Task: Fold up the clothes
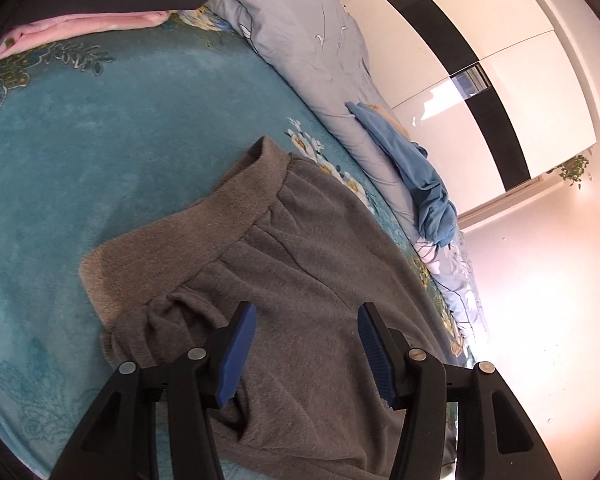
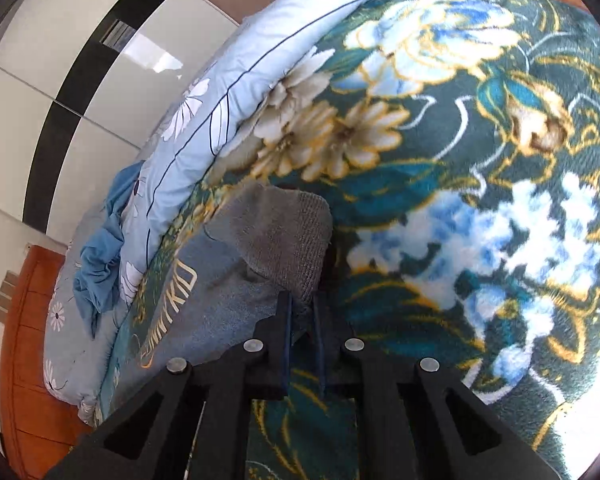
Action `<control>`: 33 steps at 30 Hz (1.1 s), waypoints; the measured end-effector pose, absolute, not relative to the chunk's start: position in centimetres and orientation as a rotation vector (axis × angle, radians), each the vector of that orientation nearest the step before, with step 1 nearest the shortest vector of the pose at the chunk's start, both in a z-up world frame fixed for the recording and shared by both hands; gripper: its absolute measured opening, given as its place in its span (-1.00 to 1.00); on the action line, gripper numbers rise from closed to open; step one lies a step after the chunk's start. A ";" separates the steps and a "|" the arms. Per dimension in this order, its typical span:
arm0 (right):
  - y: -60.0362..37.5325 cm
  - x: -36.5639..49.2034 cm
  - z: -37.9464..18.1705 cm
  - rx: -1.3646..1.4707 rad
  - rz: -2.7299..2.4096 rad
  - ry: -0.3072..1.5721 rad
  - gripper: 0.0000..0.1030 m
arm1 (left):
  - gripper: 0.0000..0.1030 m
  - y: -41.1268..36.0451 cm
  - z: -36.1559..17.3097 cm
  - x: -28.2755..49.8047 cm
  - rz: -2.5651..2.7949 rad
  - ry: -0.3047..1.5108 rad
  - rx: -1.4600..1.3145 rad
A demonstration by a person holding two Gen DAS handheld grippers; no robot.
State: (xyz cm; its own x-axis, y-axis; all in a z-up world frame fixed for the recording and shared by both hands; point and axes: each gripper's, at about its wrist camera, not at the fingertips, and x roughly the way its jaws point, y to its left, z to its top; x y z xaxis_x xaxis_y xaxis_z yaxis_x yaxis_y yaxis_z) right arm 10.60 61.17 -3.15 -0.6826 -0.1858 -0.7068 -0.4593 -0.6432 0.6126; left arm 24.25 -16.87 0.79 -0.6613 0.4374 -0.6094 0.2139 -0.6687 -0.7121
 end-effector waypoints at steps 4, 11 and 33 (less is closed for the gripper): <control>61.3 10.7 -2.9 -1.164 2.456 1.236 -0.78 | 0.15 -17.7 0.5 24.5 2.463 -1.249 -1.212; 62.0 9.8 -3.2 -1.154 2.408 1.266 -0.50 | 0.16 -18.0 0.5 24.8 2.467 -1.263 -1.206; 60.3 28.1 2.3 -1.100 2.422 1.190 -0.22 | 0.23 -21.6 -4.0 28.5 2.469 -1.449 -1.257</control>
State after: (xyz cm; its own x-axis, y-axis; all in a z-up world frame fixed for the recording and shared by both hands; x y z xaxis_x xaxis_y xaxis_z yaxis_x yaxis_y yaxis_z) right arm 28.07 60.32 2.26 -0.6930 -0.1175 -0.7113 -0.4913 -0.6451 0.5853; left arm 28.54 -21.58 -4.01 -0.6768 0.3846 -0.6277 0.3607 -0.5700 -0.7382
